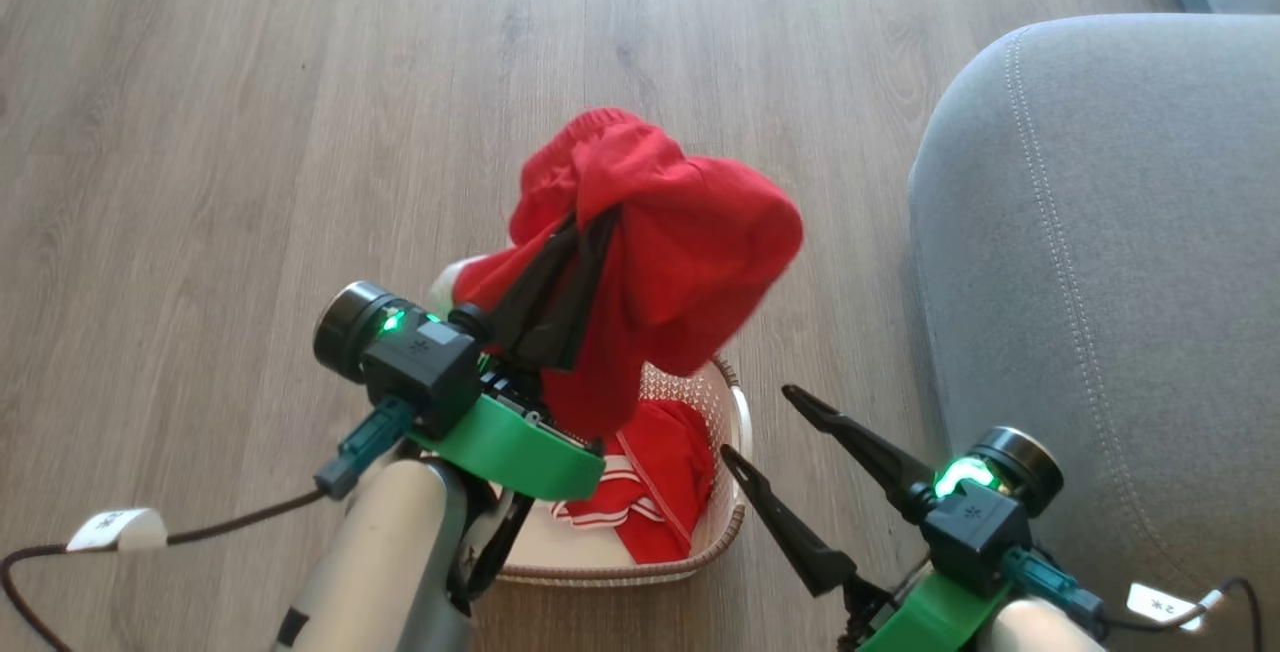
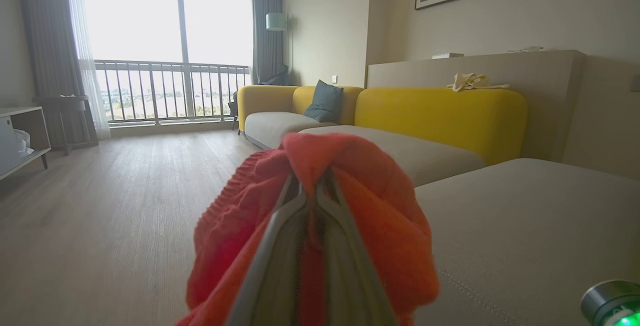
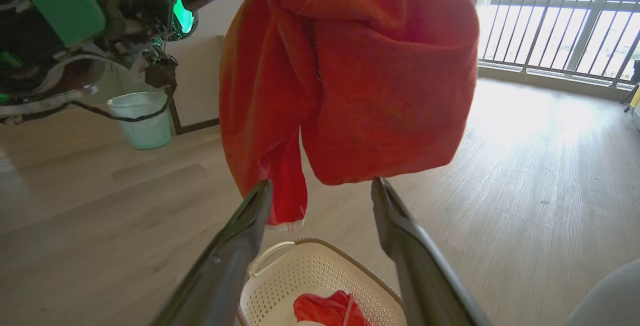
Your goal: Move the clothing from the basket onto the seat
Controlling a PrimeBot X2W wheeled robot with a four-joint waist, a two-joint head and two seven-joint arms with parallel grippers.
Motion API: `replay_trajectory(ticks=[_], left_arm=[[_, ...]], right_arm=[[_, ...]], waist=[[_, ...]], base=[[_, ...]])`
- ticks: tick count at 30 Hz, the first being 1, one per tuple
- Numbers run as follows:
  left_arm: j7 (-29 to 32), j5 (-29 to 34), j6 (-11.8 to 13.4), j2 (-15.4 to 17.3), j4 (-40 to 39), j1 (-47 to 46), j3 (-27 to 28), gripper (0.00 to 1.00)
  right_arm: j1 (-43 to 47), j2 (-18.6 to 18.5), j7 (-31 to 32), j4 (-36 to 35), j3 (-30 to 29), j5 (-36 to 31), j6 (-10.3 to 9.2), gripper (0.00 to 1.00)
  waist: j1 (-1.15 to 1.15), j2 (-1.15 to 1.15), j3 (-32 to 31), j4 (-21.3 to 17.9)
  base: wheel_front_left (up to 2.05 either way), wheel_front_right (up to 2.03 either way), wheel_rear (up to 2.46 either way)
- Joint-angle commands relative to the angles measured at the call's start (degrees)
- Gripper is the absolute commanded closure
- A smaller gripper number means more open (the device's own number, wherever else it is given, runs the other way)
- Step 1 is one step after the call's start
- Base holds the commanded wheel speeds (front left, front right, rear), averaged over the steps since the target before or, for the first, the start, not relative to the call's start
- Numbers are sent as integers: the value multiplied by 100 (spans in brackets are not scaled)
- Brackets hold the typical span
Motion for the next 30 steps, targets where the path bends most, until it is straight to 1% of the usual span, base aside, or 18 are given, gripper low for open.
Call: replay_trajectory(ticks=[1, 6, 13, 20, 28, 29, 30], left_arm=[[-29, -37, -1, 42, -180, -269, 161, 100], [-29, -45, -51, 42, -133, -301, -86, 100], [-29, -98, -104, 42, -49, -304, -528, 100], [-29, -130, -139, 42, 30, -284, -878, 100], [-29, -193, -170, 42, 81, -311, -1201, 100], [-29, -198, -165, 42, 81, -315, -1222, 100], [-29, -200, -158, 42, 81, -322, -1239, 100]], right_arm=[[-248, -35, -13, -228, 52, 26, -2, 0], [-452, 57, -13, -233, 150, -9, -2, 0], [-743, 235, -13, 30, 123, -216, -2, 0], [-975, 269, -13, 251, 296, -449, -2, 0], [-1122, 467, -13, 443, 363, -448, -2, 0], [-1134, 500, -13, 463, 361, -427, -2, 56], [-1149, 533, -13, 467, 351, -412, -2, 100]], waist=[[0, 0, 0, 10], [0, 0, -8, 115], [0, 0, -66, 251], [0, 0, -94, 344], [0, 0, -102, 388], [0, 0, -94, 391], [0, 0, -84, 393]], base=[[0, 0, 0], [0, 0, 0], [0, 0, 0], [0, 0, 0], [0, 0, 0], [0, 0, 0], [0, 0, 0]])
